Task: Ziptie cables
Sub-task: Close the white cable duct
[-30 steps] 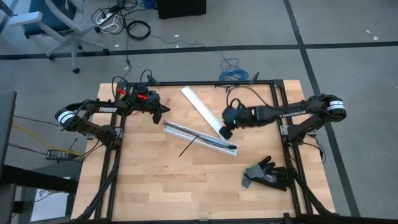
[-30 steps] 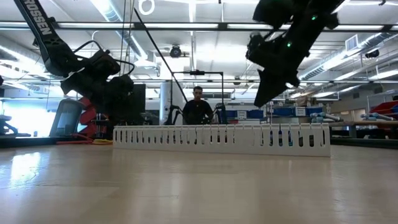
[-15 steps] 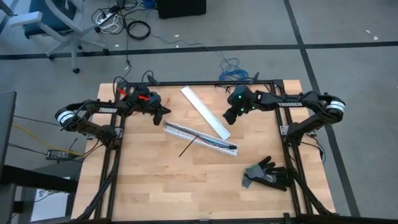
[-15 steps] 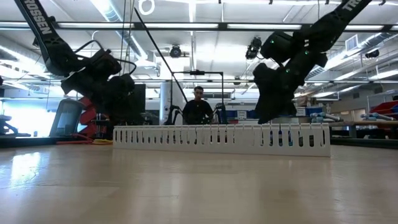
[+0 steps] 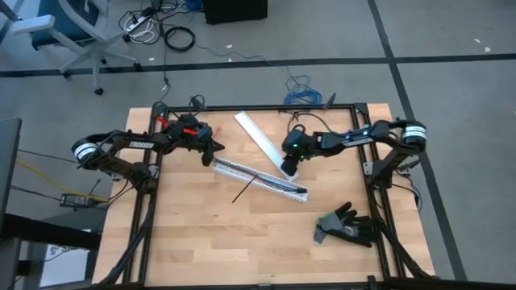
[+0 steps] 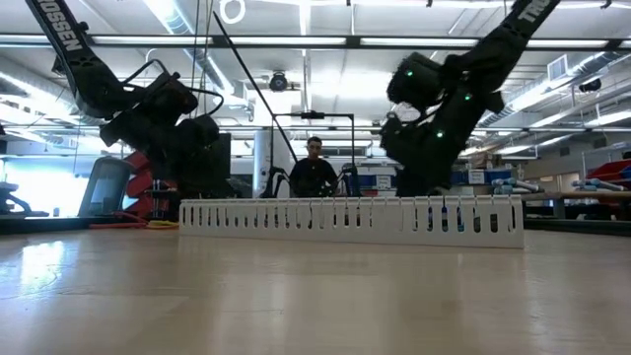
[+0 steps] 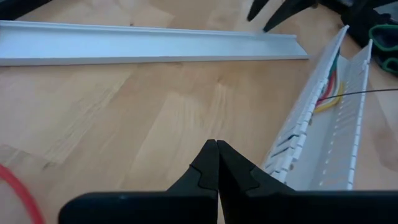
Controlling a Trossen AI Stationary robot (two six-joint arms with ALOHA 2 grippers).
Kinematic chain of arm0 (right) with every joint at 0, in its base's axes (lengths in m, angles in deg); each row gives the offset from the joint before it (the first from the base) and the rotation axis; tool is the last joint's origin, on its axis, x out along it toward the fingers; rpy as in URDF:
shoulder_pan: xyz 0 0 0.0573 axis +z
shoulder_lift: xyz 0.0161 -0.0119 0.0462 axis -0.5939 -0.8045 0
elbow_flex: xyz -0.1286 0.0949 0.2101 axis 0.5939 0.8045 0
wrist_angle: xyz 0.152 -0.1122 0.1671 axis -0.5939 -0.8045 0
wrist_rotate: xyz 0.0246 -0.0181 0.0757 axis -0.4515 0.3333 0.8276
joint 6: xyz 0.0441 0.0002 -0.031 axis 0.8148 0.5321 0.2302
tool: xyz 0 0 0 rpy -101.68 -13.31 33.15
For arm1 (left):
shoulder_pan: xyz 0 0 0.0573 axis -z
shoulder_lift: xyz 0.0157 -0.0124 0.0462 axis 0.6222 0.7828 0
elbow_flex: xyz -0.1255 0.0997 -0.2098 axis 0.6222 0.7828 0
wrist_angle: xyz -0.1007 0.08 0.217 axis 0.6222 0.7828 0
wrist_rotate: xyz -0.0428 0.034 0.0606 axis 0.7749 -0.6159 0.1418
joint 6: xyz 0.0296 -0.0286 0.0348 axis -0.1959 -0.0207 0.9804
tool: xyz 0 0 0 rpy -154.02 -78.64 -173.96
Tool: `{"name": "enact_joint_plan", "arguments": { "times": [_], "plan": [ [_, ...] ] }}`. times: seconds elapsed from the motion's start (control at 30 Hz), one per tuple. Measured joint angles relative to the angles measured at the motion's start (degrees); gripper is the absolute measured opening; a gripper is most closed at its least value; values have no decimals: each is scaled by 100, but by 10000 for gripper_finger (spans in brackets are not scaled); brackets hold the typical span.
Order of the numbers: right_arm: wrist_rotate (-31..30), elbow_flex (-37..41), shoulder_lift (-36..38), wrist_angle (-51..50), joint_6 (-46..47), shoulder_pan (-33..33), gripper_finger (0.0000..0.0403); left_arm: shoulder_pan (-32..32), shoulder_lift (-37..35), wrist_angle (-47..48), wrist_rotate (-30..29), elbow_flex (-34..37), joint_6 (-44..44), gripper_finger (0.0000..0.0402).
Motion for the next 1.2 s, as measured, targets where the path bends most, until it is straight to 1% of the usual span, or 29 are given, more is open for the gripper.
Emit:
{"name": "enact_joint_plan", "arguments": {
  "times": [0.13, 0.23, 0.3, 0.4, 0.43, 0.47, 0.53, 0.67, 0.8, 0.93, 1.1, 1.2],
  "plan": [
    [-118, -289, -465, -115, 3, -2, 121, 139, 0, 16, -54, -2, -131, 3],
    [-192, -481, -715, -229, 10, -20, 107, 232, 0, 20, -111, -2, -160, 3],
    [-201, -555, -867, -297, -5, -23, 87, 284, 0, 3, -129, -2, -162, 3],
    [-255, -556, -903, -180, -270, -13, 35, 348, 0, -52, -131, -2, -200, 3],
    [-360, -554, -896, -143, -314, 6, 19, 360, 0, -97, -129, -2, -257, 3],
    [-441, -542, -854, -133, -352, 18, 10, 371, 0, -125, -133, -4, -286, 3],
    [-604, -532, -727, -133, -395, 25, 8, 385, 0, -141, -132, -2, -453, 3],
    [-828, -516, -335, -129, -499, 24, 2, 387, 0, -317, -131, -2, -1294, 9],
    [-953, -523, 59, -139, -551, 22, 1, 387, 0, -445, -188, -4, -1825, 15],
    [-1036, -523, 397, -118, -641, 26, 0, 399, 0, -543, -434, -2, -2403, 17],
    [-1054, -523, 665, -71, -738, 24, 1, 460, 7, -1085, -803, -4, -3037, 18],
    [-1057, -525, 720, -33, -800, 55, 1, 524, 179, -1368, -897, -4, -3315, 25]
  ]
}}
